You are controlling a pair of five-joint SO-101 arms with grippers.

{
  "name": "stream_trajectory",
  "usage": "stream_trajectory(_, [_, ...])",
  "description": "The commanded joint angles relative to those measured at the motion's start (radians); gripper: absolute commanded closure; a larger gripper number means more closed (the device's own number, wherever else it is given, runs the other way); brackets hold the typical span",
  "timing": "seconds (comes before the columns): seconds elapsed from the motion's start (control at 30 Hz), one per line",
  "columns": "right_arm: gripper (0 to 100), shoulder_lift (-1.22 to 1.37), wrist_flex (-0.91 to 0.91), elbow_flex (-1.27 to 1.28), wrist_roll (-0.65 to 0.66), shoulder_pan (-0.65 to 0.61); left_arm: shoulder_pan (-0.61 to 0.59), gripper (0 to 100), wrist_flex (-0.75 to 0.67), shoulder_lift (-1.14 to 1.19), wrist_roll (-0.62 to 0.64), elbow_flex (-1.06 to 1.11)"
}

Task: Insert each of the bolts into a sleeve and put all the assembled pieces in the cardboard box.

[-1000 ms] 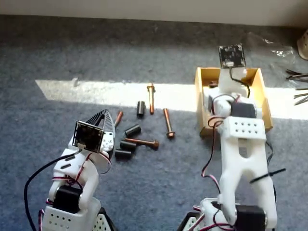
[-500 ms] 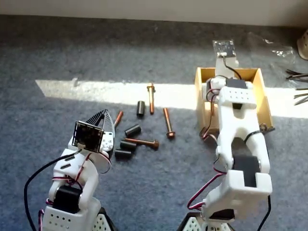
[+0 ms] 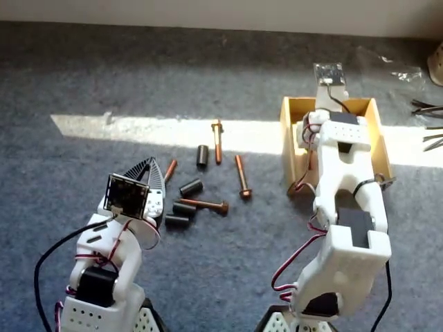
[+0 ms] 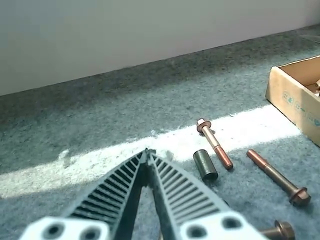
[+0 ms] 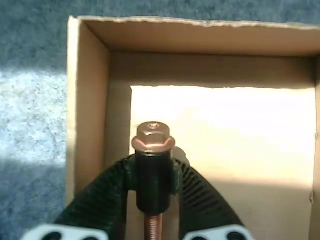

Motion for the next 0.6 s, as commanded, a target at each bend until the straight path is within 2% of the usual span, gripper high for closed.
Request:
stream_trajectory(0.0, [99.5,-0.018,-0.001,-0.056,0.012,-0.010,-0.007,99,-0.009,-0.007,-0.006,-0.008])
stream_trajectory(0.2, [99.5,-0.018,-0.001,-0.054,0.080,-0.018,-0.008,99,-0.009,-0.007,-0.006,-0.008])
stream_trajectory(0.43, [99.4,-0.018,-0.001,-0.053,0.086,-0.022,-0.008,99,-0.041,-0.007,-0.008,0.015])
stream_trajectory(0.57, [92.0,-0.018,0.001,-0.044,0.083,-0.033,-0.012,99,-0.092,-0.007,-0.008,0.047])
